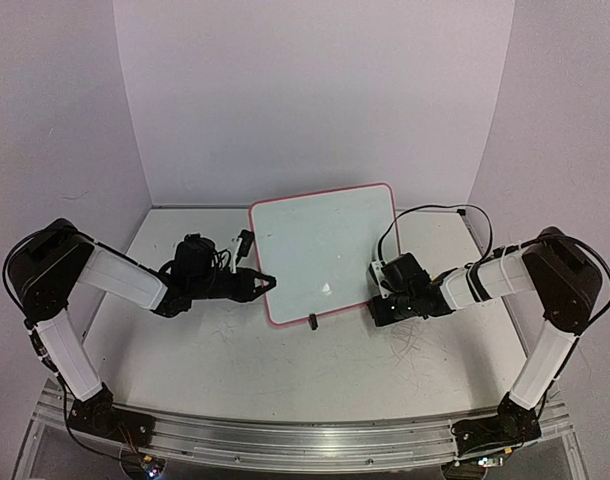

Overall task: Write a sentence on the whiteboard
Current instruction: Adjust the whiteboard at the center of the board.

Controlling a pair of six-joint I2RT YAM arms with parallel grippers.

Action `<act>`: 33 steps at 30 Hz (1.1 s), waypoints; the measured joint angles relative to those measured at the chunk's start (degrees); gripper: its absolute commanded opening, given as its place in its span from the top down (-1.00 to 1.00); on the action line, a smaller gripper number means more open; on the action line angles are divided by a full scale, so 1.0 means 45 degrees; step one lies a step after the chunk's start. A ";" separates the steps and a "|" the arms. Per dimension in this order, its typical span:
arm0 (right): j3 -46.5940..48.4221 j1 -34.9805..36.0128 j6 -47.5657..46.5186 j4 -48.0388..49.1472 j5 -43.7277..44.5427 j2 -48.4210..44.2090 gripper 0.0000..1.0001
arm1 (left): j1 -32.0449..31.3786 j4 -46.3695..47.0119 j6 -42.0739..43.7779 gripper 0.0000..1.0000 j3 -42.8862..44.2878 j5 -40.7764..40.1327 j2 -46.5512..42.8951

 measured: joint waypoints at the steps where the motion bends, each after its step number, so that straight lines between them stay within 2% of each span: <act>1: 0.0000 0.0010 0.0027 0.0000 0.0030 0.0000 0.73 | -0.0009 0.0054 -0.0008 0.72 -0.0025 -0.0008 0.0000; 4: -0.0013 0.0051 0.0164 0.0009 0.0103 0.0000 0.14 | -0.0062 0.0316 -0.0061 0.33 -0.0255 -0.0197 -0.0012; 5: -0.0022 0.0082 0.0300 0.0014 0.0087 -0.0004 -0.01 | -0.0068 0.0329 -0.0073 0.19 -0.0326 -0.0300 -0.0015; 8: -0.0035 0.0355 0.0402 0.0000 -0.0094 -0.0308 -0.32 | -0.0110 0.0184 -0.0389 -0.02 -0.0691 -0.0465 -0.0050; 11: -0.0168 0.0553 0.0511 -0.0323 0.0016 -0.1364 -0.51 | -0.0177 0.0044 -0.0519 -0.37 -0.1182 -0.0739 -0.0317; 14: -0.0328 0.0554 0.0700 -0.1115 0.0478 -0.3486 -0.57 | -0.0189 -0.0278 -0.0608 -0.64 -0.1431 -0.0921 -0.0957; 17: -0.0330 -0.0116 0.0797 -0.1862 0.0973 -0.5791 -0.65 | -0.0165 -0.0462 -0.0770 -0.73 -0.1438 -0.1023 -0.1720; 18: -0.0330 -0.0577 0.0812 -0.2051 0.1106 -0.6438 -0.75 | -0.0165 -0.0523 -0.0767 -0.74 -0.1447 -0.1048 -0.1987; 20: -0.0328 -0.1862 0.0819 -0.2389 0.1382 -0.7454 -0.89 | -0.0159 -0.0597 -0.0811 -0.76 -0.1501 -0.1111 -0.2464; 22: -0.0176 -0.3266 0.0718 -0.2716 0.1620 -0.7761 -0.94 | -0.0151 -0.0762 -0.0848 -0.81 -0.1627 -0.1270 -0.2992; 24: 0.0374 -0.4538 0.0565 -0.3227 0.1560 -0.7171 -0.95 | -0.0151 -0.1111 -0.0864 -0.86 -0.1739 -0.1386 -0.3518; 27: 0.2391 -0.5914 0.0118 -0.4122 0.1275 -0.4490 -0.93 | -0.0151 -0.1787 -0.1001 -0.93 -0.1878 -0.1631 -0.4353; 30: 0.4329 -0.6252 -0.0381 -0.4462 0.1085 -0.1359 -0.93 | -0.0151 -0.2524 -0.1130 -0.96 -0.2033 -0.1897 -0.5228; 33: 0.5091 -0.6255 -0.0856 -0.4942 0.0941 0.0584 -0.80 | -0.0151 -0.3223 -0.1292 -0.97 -0.2098 -0.2095 -0.6011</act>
